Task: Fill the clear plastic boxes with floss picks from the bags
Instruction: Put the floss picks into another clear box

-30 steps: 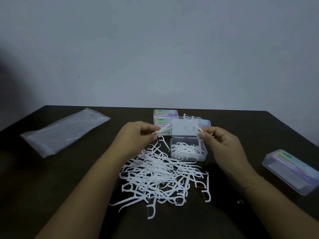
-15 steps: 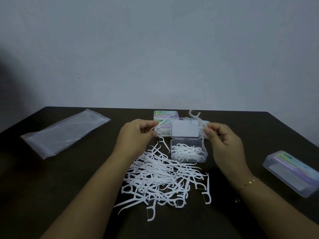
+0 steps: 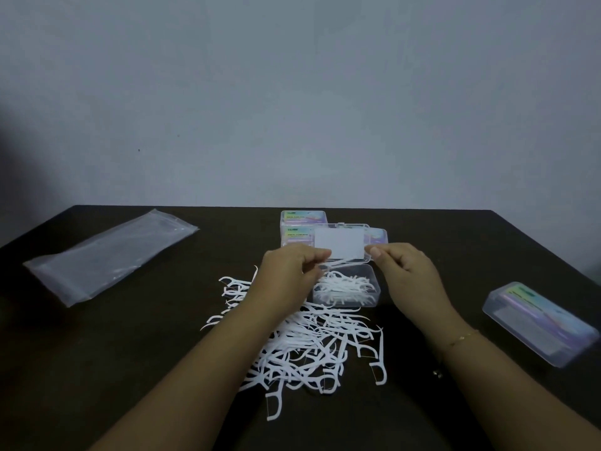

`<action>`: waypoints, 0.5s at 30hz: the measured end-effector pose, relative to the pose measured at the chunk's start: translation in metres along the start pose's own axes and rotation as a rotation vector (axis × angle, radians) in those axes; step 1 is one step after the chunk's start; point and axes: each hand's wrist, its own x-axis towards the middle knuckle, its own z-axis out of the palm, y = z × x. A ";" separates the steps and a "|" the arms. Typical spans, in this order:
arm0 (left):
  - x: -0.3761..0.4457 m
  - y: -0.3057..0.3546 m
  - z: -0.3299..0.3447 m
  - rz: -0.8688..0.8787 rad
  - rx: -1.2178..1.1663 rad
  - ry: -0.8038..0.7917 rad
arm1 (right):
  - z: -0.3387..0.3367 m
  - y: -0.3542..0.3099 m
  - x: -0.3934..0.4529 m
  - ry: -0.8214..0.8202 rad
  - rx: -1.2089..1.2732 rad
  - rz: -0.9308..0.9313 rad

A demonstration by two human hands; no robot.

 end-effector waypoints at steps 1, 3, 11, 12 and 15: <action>0.000 0.001 0.003 0.000 0.025 -0.032 | -0.001 0.000 0.000 0.014 0.018 0.009; 0.001 0.001 0.006 -0.002 0.044 -0.073 | -0.002 0.001 0.000 0.025 0.031 0.013; -0.004 -0.011 -0.037 -0.063 0.119 -0.085 | -0.014 -0.011 -0.010 -0.200 -0.227 -0.160; -0.007 -0.012 -0.043 -0.073 0.168 -0.161 | -0.015 -0.015 -0.015 -0.274 -0.286 -0.186; -0.015 -0.014 -0.057 -0.145 0.269 -0.431 | -0.013 -0.022 -0.028 -0.419 -0.560 -0.277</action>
